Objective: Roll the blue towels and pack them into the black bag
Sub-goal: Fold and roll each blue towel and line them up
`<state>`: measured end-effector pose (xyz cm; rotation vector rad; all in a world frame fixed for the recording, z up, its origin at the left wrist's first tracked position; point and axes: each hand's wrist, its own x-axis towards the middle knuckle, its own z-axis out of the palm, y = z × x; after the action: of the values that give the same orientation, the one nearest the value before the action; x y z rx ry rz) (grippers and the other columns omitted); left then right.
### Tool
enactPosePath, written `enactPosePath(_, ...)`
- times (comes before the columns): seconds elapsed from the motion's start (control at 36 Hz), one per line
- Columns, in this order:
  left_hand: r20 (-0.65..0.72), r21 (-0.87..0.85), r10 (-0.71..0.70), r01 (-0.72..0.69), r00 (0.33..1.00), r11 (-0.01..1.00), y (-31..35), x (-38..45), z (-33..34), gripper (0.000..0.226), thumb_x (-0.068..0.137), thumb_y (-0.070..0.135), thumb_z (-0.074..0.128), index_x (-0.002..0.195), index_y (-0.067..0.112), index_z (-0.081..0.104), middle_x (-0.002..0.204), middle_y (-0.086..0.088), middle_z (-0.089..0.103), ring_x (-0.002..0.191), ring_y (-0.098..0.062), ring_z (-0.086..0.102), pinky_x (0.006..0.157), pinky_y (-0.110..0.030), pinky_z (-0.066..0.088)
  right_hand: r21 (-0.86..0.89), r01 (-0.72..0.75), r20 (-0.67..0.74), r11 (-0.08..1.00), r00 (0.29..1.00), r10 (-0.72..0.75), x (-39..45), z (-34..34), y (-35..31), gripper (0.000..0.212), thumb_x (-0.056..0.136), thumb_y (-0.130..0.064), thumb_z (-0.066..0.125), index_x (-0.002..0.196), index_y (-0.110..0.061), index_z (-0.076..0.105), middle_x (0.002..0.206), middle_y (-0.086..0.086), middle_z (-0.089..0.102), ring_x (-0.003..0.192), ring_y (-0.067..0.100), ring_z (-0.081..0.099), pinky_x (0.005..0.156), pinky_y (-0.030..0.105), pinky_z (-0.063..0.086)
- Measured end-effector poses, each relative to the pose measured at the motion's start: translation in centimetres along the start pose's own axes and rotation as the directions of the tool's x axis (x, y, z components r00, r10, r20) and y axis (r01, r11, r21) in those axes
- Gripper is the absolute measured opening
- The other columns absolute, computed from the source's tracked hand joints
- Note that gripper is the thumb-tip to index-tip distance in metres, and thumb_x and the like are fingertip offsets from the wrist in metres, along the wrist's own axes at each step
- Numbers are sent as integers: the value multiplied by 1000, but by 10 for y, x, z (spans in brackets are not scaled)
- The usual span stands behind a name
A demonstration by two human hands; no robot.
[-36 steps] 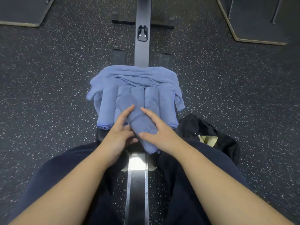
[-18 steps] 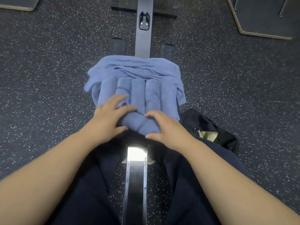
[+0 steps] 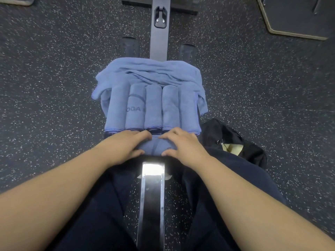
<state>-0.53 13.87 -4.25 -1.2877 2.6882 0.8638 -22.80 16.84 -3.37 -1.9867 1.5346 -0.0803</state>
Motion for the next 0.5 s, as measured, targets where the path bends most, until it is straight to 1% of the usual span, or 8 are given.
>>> enactPosePath(0.11,14,-11,-54,54,998,998,1,1,5,42,91,29,62,129,22,46,124,-4,53,111,-23,52,93,-31,38,-49,-29,2,998,1000,29,3,6,-1,52,88,-43,62,136,-31,46,131,-3,48,124,19,42,103,38,29)
enactPosePath(0.19,-68,10,-94,95,993,995,1,2,11,43,89,23,63,131,20,50,117,-8,45,104,-29,52,95,-37,42,-83,-115,-55,990,992,111,4,8,-3,52,89,-44,60,132,-20,45,130,3,54,121,24,46,98,37,31)
enactPosePath(0.28,-234,201,-1,49,972,978,4,2,15,35,84,19,60,118,11,60,98,-12,49,87,-34,53,77,-43,51,-134,-160,-112,978,983,146,3,13,-5,45,92,-46,54,125,-16,46,123,3,57,119,23,46,93,36,29)
enactPosePath(0.33,-288,342,71,33,955,939,8,2,16,35,81,25,48,112,13,61,91,-11,53,82,-33,55,64,-41,50,-186,-161,-126,969,982,139,3,15,-5,43,93,-47,50,124,-18,48,121,2,58,119,21,44,92,35,29)
enactPosePath(0.36,-292,382,92,28,952,924,9,1,17,36,80,26,47,113,17,59,90,-9,53,82,-32,54,63,-39,49,-197,-163,-133,967,981,138,3,15,-5,42,94,-47,49,124,-18,49,120,1,58,119,21,43,92,36,29)
enactPosePath(0.42,-285,401,109,15,952,916,10,1,17,39,78,28,59,116,24,54,91,-8,53,83,-31,53,64,-39,48,-241,-169,-163,956,978,132,3,16,-5,39,94,-47,49,122,-19,52,119,-1,58,118,21,43,91,35,30)
enactPosePath(0.47,-234,397,94,7,968,918,11,1,17,60,64,37,79,116,25,52,93,-9,53,85,-30,51,65,-39,48,-296,-164,-246,941,965,91,2,17,-7,36,91,-45,56,114,-18,60,113,1,59,110,25,49,86,37,35)
enactPosePath(0.5,-211,405,83,10,974,914,11,1,16,70,56,39,85,116,25,51,93,-10,53,86,-30,50,65,-39,47,-311,-157,-312,938,949,55,2,19,-7,33,85,-41,66,105,-15,65,104,4,61,101,28,54,79,37,40)
